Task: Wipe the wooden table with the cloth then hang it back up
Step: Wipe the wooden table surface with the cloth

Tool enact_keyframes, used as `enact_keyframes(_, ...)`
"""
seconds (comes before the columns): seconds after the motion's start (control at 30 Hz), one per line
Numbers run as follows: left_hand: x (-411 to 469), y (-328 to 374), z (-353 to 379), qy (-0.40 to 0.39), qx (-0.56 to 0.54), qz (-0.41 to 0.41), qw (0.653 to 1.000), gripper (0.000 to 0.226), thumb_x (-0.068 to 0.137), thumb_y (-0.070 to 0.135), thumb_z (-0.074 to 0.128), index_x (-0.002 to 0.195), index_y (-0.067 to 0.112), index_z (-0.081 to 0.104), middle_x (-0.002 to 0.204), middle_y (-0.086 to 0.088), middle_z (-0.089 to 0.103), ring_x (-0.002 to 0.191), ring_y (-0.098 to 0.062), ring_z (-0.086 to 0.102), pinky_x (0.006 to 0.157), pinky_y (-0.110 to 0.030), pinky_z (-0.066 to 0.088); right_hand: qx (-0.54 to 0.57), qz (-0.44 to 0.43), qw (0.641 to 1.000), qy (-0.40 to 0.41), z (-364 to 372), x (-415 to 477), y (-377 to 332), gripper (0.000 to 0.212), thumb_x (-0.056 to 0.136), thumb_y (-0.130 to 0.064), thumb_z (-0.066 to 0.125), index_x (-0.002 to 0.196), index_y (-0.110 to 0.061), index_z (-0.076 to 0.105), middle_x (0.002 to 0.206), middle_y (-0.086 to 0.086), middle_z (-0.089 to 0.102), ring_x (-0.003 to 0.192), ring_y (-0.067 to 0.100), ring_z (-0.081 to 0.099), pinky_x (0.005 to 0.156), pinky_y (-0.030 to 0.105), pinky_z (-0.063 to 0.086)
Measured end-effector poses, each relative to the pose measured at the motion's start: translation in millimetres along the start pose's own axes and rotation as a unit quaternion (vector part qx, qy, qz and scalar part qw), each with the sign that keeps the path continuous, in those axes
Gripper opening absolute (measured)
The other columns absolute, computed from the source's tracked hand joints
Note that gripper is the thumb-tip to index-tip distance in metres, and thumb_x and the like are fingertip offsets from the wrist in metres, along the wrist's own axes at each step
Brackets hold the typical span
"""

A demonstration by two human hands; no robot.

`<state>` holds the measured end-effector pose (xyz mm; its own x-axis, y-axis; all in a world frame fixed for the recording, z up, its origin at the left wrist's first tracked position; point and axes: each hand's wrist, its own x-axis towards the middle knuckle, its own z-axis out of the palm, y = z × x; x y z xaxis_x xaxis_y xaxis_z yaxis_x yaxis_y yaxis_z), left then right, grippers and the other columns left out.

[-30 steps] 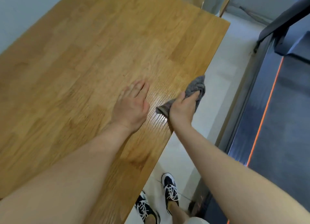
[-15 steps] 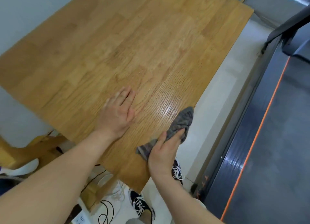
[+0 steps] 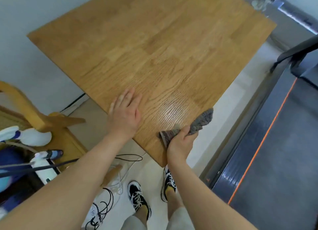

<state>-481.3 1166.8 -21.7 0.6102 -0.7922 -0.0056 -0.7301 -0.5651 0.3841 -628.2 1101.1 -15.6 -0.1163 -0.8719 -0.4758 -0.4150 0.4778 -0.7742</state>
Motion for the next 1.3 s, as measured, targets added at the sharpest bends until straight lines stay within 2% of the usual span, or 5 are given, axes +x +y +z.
enact_keyframes(0.37,-128,73,-27,-0.185,-0.208,-0.304,0.911,0.037,0.093,0.052,0.042,0.082,0.023,0.062,0.093,-0.001,0.062,0.082,-0.017,0.057,0.079,-0.037,0.048,-0.171,0.162,0.907,-0.347,-55,-81,1,0.044,0.099,-0.028,0.038,0.135,-0.003,0.033,0.111,0.009,0.057,0.096,0.021,0.058,0.079,0.036,0.053)
enact_keyframes(0.63,-130,104,-79,-0.088,-0.688,-0.382,0.61,0.044,0.091,0.054,0.05,0.111,0.019,0.068,0.108,-0.002,0.072,0.104,-0.018,0.067,0.093,-0.036,0.05,-0.552,-0.385,0.634,-0.381,-97,-101,-64,0.066,0.095,-0.041,0.04,0.149,-0.011,0.015,0.148,0.02,0.03,0.128,0.036,0.041,0.098,0.042,0.043)
enact_keyframes(0.97,-123,75,20,0.108,-0.533,-0.605,0.581,0.065,0.09,0.044,0.057,0.144,0.018,0.031,0.141,-0.014,0.047,0.12,-0.034,0.053,0.095,-0.047,0.049,-0.624,-0.499,0.503,-0.331,-41,-43,2,0.074,0.097,-0.046,0.036,0.151,-0.027,-0.011,0.157,0.011,-0.022,0.148,0.029,-0.008,0.107,0.051,0.031)
enact_keyframes(1.17,-107,100,39,0.088,-0.763,-0.411,0.491,0.039,0.096,0.049,0.043,0.128,0.03,0.055,0.122,0.003,0.067,0.11,-0.015,0.064,0.094,-0.04,0.051,-0.504,-0.596,0.517,-0.352,-44,-9,-17,0.054,0.091,-0.029,0.041,0.145,-0.031,0.039,0.154,-0.004,0.034,0.138,0.019,0.034,0.096,0.041,0.043)
enact_keyframes(1.3,-91,111,52,0.12,-0.655,-0.453,0.593,0.049,0.096,0.053,0.038,0.135,0.024,0.041,0.123,-0.001,0.06,0.111,-0.019,0.059,0.097,-0.042,0.048,-0.332,-0.462,0.732,-0.375,-12,32,-75,0.035,0.091,-0.013,0.048,0.122,-0.02,0.064,0.122,-0.004,0.065,0.117,0.017,0.055,0.096,0.029,0.044)
